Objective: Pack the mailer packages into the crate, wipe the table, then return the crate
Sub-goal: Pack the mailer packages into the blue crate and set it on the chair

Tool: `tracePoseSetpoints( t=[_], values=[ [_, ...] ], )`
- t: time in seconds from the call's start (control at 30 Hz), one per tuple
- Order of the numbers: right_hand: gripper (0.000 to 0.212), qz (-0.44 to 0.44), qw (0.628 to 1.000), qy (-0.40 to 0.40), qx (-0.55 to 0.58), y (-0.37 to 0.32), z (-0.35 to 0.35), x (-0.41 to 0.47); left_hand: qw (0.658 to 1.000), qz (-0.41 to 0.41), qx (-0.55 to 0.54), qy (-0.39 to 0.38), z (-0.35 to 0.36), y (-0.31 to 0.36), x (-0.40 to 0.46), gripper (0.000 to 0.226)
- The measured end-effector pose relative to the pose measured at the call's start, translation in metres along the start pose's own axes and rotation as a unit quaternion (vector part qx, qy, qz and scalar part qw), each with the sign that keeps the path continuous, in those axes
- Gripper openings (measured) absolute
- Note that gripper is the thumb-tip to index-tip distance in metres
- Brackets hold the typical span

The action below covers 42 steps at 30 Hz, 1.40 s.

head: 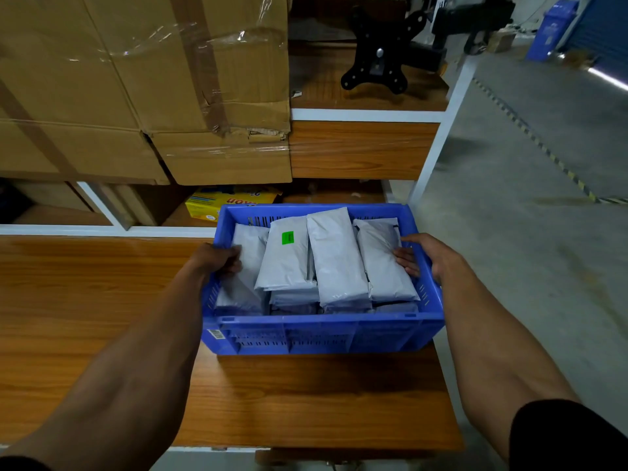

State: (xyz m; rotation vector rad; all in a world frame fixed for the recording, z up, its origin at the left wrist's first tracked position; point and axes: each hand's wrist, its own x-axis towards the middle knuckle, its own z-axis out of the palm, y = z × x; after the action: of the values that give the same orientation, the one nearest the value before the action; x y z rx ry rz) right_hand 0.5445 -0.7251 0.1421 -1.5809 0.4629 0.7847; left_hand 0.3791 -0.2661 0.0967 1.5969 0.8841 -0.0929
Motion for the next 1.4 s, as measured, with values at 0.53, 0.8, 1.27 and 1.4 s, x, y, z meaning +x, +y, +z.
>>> tracePoseSetpoints(
  t=[0.53,0.8,1.27,1.4],
  values=[
    [0.084,-0.004,1.0,-0.008,0.023,0.016,-0.001,-0.001,0.995,-0.035,-0.09,0.01,-0.005,0.009,-0.044,0.075],
    [0.081,-0.005,1.0,-0.015,0.015,0.042,-0.01,-0.04,0.993,-0.052,-0.107,-0.004,-0.005,-0.016,-0.087,0.077],
    [0.08,-0.045,0.996,0.044,0.063,0.119,-0.067,-0.156,0.992,-0.024,-0.079,-0.093,0.022,-0.019,-0.159,0.072],
    [0.08,-0.05,0.993,0.078,0.078,0.157,-0.08,-0.2,0.99,-0.025,-0.046,-0.129,0.031,-0.021,-0.178,0.072]
  ],
)
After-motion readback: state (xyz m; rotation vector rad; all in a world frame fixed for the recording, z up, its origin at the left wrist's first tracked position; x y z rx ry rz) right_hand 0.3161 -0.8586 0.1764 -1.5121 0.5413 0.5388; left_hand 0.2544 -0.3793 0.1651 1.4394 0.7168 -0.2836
